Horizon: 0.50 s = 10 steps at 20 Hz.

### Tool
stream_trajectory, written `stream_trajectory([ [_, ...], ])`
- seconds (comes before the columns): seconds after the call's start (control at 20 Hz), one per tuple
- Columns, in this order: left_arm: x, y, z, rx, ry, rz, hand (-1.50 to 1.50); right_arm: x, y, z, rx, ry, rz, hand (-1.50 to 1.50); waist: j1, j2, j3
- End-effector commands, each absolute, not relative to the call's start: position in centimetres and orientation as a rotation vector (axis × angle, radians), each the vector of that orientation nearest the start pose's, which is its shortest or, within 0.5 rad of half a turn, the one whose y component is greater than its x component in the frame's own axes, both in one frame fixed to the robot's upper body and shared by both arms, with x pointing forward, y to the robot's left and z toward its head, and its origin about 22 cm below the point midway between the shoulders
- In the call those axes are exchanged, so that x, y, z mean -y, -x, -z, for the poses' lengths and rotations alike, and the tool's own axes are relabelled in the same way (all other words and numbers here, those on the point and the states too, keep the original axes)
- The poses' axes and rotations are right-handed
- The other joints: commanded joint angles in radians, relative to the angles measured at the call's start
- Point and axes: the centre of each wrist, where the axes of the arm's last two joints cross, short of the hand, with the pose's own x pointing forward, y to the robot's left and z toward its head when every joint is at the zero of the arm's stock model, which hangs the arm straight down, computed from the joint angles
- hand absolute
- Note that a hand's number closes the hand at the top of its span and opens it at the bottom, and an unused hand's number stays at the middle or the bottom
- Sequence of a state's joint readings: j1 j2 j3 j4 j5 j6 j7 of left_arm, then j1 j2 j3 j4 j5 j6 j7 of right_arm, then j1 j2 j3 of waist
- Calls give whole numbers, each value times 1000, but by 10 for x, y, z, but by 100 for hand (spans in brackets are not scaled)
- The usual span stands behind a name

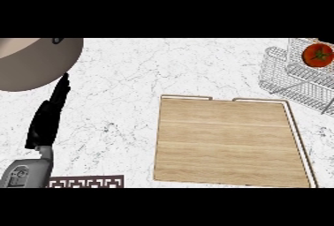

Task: Pick the tomato from the tray and place it in the tiered basket

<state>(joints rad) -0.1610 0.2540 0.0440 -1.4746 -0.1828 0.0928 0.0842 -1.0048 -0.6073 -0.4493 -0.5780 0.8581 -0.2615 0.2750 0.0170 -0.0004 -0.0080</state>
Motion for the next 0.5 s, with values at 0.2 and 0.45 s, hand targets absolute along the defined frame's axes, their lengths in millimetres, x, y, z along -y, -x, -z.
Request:
stream_trajectory([
  [0.2, -306, -269, -26, 1529, -428, 212, 0, 430, -392, -252, 1221, 1357, 70, -150, -30, -8, 7],
  [0.45, -303, -263, -18, 1509, -474, 213, 0, 466, -352, -281, 1167, 1229, 176, -150, -47, -14, 7],
])
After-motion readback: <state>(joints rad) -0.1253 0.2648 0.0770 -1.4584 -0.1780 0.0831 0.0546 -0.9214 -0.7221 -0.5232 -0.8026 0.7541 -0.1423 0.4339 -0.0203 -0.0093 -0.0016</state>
